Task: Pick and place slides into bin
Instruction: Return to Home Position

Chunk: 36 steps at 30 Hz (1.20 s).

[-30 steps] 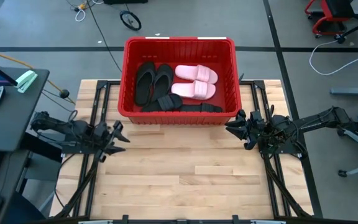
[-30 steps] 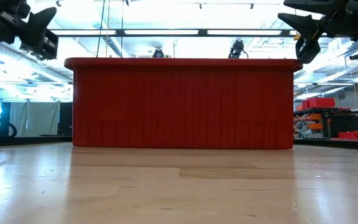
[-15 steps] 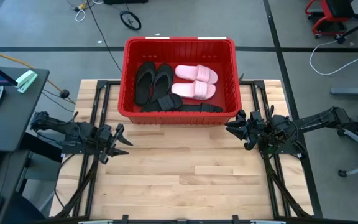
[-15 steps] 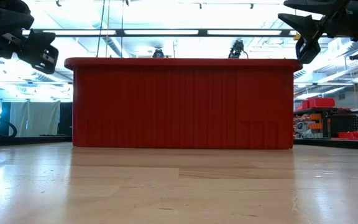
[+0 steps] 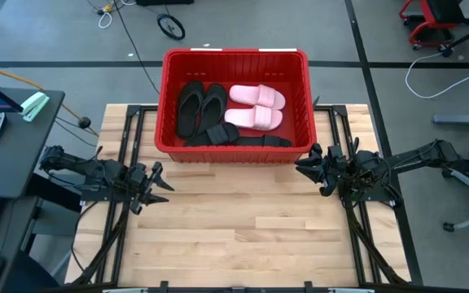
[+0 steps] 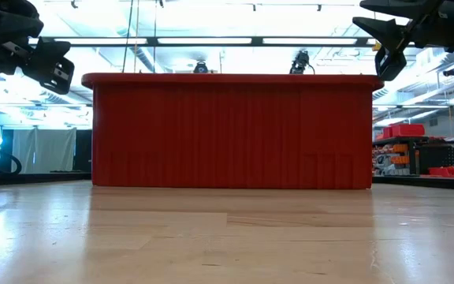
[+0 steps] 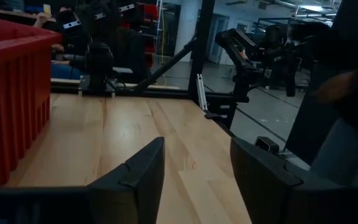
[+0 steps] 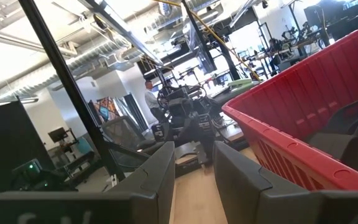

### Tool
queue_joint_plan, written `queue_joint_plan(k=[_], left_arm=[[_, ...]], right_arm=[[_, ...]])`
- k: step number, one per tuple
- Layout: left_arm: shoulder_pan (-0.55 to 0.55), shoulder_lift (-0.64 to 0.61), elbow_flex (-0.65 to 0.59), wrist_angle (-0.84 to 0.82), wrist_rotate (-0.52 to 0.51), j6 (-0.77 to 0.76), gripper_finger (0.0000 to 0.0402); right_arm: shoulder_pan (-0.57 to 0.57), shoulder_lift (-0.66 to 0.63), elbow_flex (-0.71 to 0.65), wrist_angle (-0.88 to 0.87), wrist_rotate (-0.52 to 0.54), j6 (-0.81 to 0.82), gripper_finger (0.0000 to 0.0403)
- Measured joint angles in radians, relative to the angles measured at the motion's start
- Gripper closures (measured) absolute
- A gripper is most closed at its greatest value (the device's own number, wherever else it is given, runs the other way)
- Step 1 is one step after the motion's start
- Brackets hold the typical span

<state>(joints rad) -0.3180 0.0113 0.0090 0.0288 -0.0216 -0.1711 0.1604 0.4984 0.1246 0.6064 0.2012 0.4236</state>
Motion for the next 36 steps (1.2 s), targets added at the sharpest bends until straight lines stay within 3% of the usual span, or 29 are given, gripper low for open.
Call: queue_joint_plan(k=[9,14,20,26,31,36], left_arm=[[0.000,0.000,0.000,0.004,0.000,0.000,0.0209],[0.000,0.000,0.000,0.009,0.000,0.000,0.0210],[0.000,0.001,-0.001,0.009,0.000,0.000,0.0216],[0.000,0.002,-0.001,0.009,0.000,0.001,0.0210],[0.000,0.002,-0.001,0.009,0.000,0.000,0.0212],[0.000,0.001,-0.001,0.009,0.000,0.000,0.0215]], right_arm=[[0.000,-0.001,0.000,-0.001,0.000,0.003,0.0287],[0.004,-0.031,0.000,-0.081,-0.016,-0.143,0.0287],[0.037,-0.165,0.000,-0.183,-0.006,-0.250,0.0287],[0.041,-0.281,0.000,-0.294,-0.116,-0.264,0.0287],[0.042,-0.334,0.000,-0.356,-0.140,-0.228,0.0287],[0.081,-0.375,0.000,-0.391,-0.283,-0.329,0.0287]])
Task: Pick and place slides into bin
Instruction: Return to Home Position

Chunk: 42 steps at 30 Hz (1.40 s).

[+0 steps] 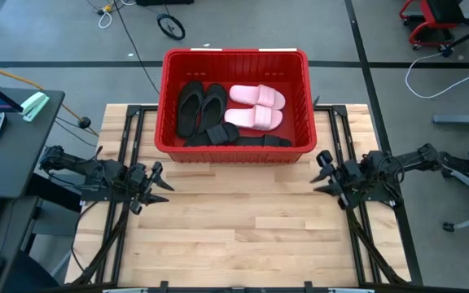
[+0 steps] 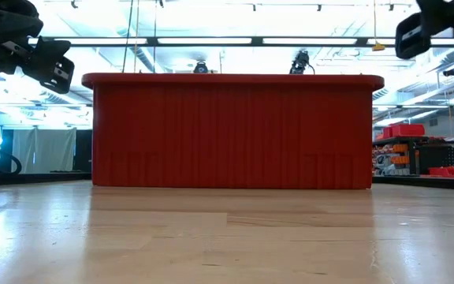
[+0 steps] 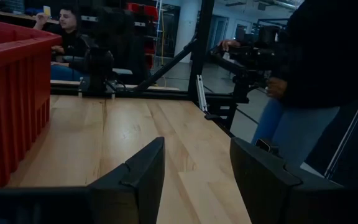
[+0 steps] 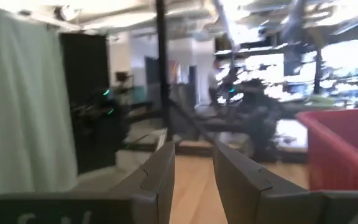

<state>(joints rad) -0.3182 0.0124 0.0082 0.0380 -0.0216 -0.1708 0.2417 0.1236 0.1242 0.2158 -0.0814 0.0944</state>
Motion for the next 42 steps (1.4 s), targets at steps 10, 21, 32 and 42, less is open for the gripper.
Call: queue_joint_plan(k=[10,21,32,42], left_arm=[[0.000,0.000,0.000,0.001,0.000,0.000,0.0209],[0.000,0.000,0.000,0.001,0.000,0.000,0.0212],[0.000,0.000,0.000,0.002,0.000,0.000,0.0216],[0.000,0.000,0.000,0.002,0.000,0.000,0.0208]], right_arm=[[0.052,-0.055,0.000,-0.086,-0.082,-0.015,0.0287],[0.056,-0.122,0.000,-0.112,-0.146,-0.032,0.0287],[0.056,-0.120,0.000,-0.080,-0.186,0.014,0.0287],[0.056,-0.122,-0.086,0.053,-0.213,0.108,0.0287]])
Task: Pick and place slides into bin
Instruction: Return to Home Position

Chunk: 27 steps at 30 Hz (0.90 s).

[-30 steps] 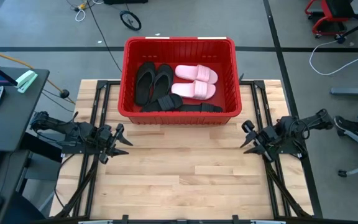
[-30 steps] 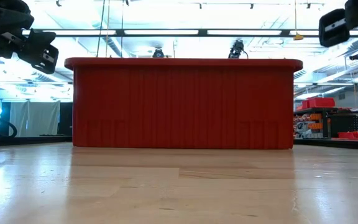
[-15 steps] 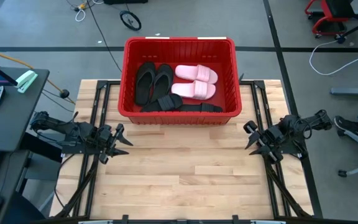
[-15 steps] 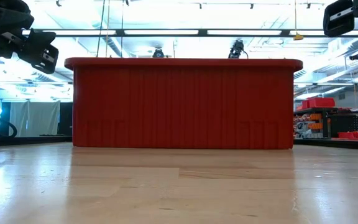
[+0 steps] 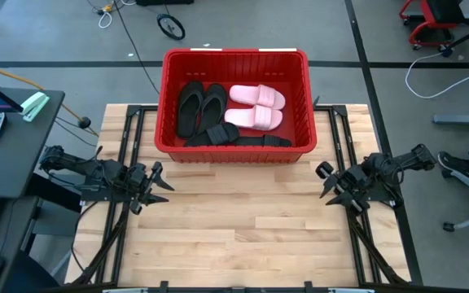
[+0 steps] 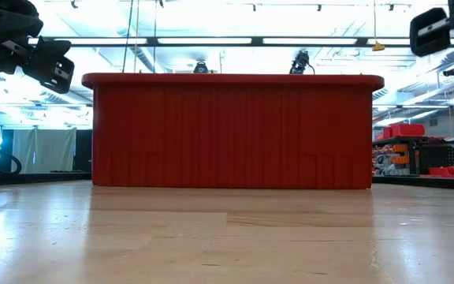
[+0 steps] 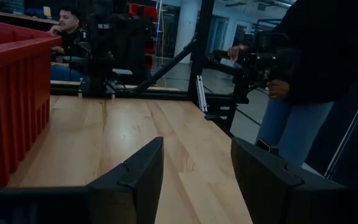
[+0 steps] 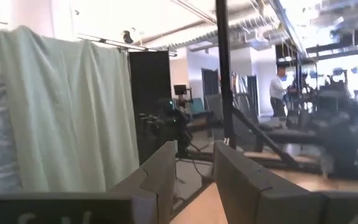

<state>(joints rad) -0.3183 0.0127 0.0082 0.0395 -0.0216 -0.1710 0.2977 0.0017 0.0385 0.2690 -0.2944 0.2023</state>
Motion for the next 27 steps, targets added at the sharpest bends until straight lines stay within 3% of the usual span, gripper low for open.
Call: queue_joint_plan(k=[14,20,27], left_arm=[[0.000,0.000,0.000,0.000,0.000,0.001,0.0207],[0.000,0.000,0.000,0.000,0.000,0.000,0.0215],[0.000,0.000,0.000,-0.001,0.000,0.001,0.0210]], right_arm=[[-0.001,0.000,-0.028,-0.055,0.024,-0.073,0.0287],[-0.001,0.001,-0.028,-0.208,0.065,-0.100,0.0287],[-0.001,0.007,-0.028,-0.209,0.078,-0.151,0.0287]])
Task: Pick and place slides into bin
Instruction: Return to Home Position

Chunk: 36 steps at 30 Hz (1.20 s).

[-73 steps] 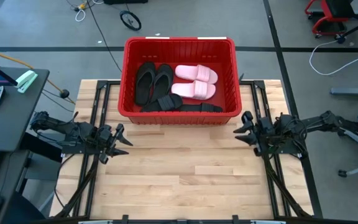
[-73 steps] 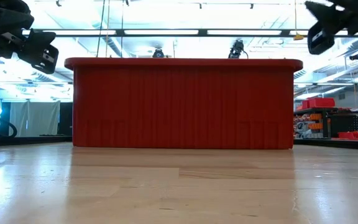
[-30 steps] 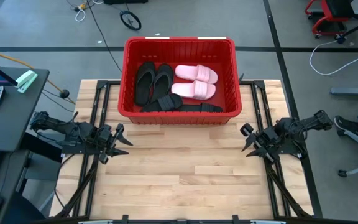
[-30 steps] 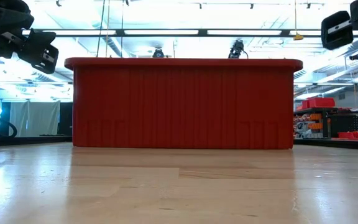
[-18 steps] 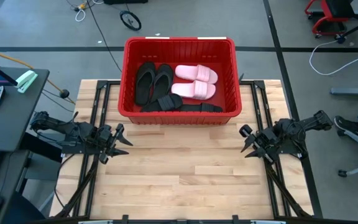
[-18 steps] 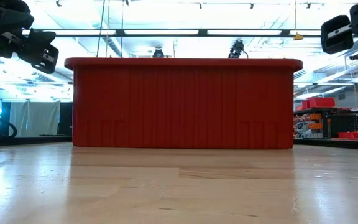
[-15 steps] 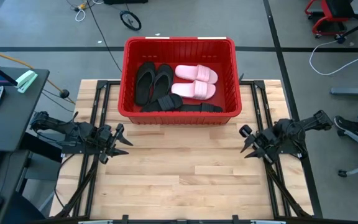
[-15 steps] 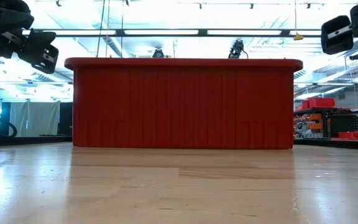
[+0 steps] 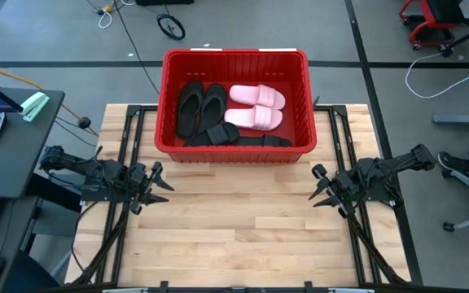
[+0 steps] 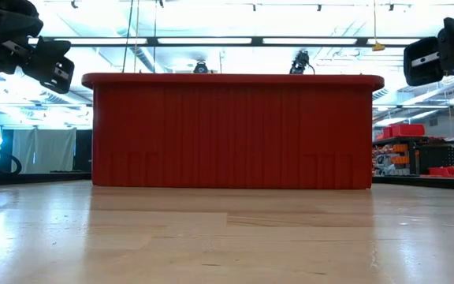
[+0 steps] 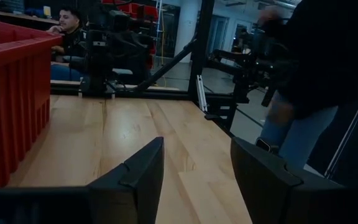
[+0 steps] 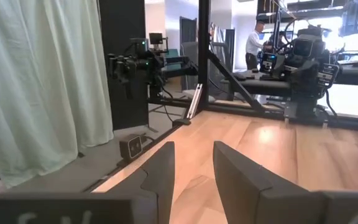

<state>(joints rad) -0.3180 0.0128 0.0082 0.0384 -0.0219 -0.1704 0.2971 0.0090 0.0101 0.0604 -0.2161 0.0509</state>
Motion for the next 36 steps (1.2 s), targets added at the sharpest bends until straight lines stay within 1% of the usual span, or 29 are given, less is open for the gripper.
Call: queue_joint_plan(k=[4,12,20,27,36], left_arm=[[0.000,0.000,0.000,0.000,0.000,0.000,0.0208],[0.000,0.000,0.000,0.001,0.000,0.000,0.0216],[0.000,0.000,0.000,0.001,0.000,0.000,0.0209],[0.000,0.000,0.000,0.001,0.000,0.000,0.0216],[0.000,0.000,0.000,0.001,0.000,0.000,0.0208]], right_arm=[[0.000,0.000,0.000,0.000,0.000,0.000,0.0287],[0.000,0.000,0.000,-0.001,0.000,0.000,0.0287],[0.000,0.000,0.000,-0.001,0.000,0.000,0.0287],[0.000,0.000,0.000,-0.002,-0.001,-0.001,0.0287],[0.000,0.000,0.000,-0.002,-0.001,-0.001,0.0287]])
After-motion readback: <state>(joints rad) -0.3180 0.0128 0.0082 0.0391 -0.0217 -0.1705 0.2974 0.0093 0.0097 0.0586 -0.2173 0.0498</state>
